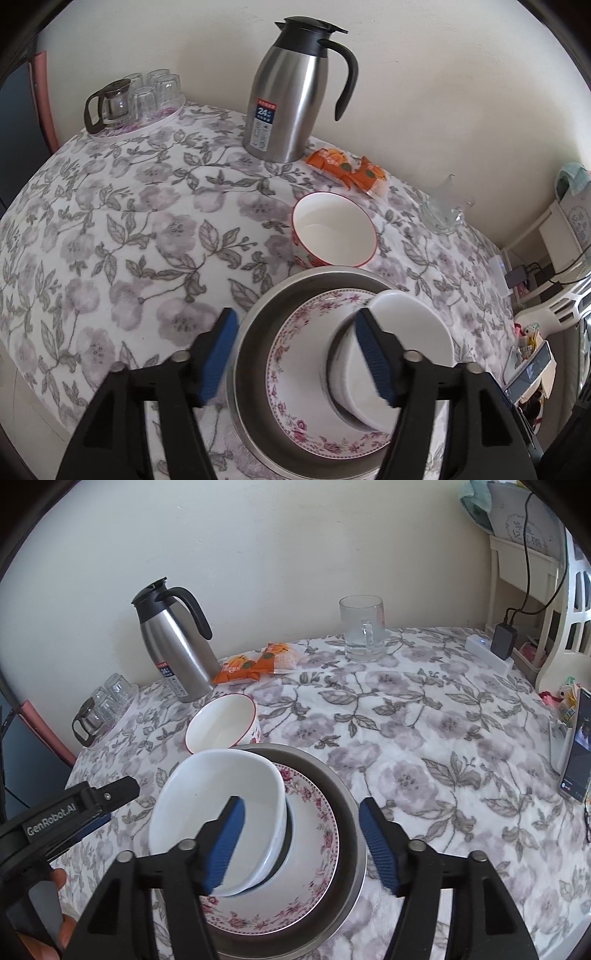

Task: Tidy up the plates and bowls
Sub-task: 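Open both grippers to release the white square bowl and withdraw, then move both grippers to the red-rimmed strawberry-print bowl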

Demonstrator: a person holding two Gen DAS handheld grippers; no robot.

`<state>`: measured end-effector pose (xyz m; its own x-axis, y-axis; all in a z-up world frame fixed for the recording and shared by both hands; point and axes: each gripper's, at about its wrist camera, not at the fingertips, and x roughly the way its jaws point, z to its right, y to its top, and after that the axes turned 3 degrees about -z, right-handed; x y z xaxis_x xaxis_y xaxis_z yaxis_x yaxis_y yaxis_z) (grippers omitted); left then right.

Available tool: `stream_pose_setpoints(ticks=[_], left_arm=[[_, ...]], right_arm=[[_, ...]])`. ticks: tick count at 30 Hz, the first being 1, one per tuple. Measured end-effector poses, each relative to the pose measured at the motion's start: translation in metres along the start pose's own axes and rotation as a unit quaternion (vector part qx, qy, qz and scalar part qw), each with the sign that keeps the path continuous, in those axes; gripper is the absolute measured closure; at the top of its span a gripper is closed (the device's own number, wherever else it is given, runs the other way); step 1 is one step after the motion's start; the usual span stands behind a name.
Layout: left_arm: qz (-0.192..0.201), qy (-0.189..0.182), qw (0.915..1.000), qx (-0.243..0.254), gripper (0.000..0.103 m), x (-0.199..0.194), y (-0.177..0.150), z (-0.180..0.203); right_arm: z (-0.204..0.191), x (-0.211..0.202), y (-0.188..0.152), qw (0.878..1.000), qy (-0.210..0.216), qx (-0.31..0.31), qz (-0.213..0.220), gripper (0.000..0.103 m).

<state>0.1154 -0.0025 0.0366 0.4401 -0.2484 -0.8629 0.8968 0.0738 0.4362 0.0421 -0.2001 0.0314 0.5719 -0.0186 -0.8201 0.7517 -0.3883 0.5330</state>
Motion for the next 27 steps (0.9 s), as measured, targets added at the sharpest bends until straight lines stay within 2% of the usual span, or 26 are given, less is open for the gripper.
stream_pose_setpoints(ticks=[6,11,14,17,27], left_arm=[[0.009,0.018,0.9997,-0.016,0.015,0.0,0.001,-0.006],[0.017,0.036,0.9989,-0.027,0.011,0.002,0.002,-0.013],[0.024,0.05,0.998,-0.028,0.003,0.002,0.002,-0.014],[0.033,0.063,0.9969,-0.034,0.003,0.001,0.002,-0.016],[0.041,0.068,0.9964,-0.028,0.003,0.006,0.013,-0.01]], right_arm=[[0.005,0.002,0.001,1.0,-0.006,0.008,0.004,0.004],[0.008,0.002,0.001,1.0,-0.004,0.013,0.007,0.0],[0.009,0.003,0.001,1.0,-0.003,0.015,0.009,0.0],[0.009,0.003,0.001,1.0,-0.001,0.016,0.012,0.0],[0.01,0.006,0.003,1.0,0.002,0.018,0.014,0.0]])
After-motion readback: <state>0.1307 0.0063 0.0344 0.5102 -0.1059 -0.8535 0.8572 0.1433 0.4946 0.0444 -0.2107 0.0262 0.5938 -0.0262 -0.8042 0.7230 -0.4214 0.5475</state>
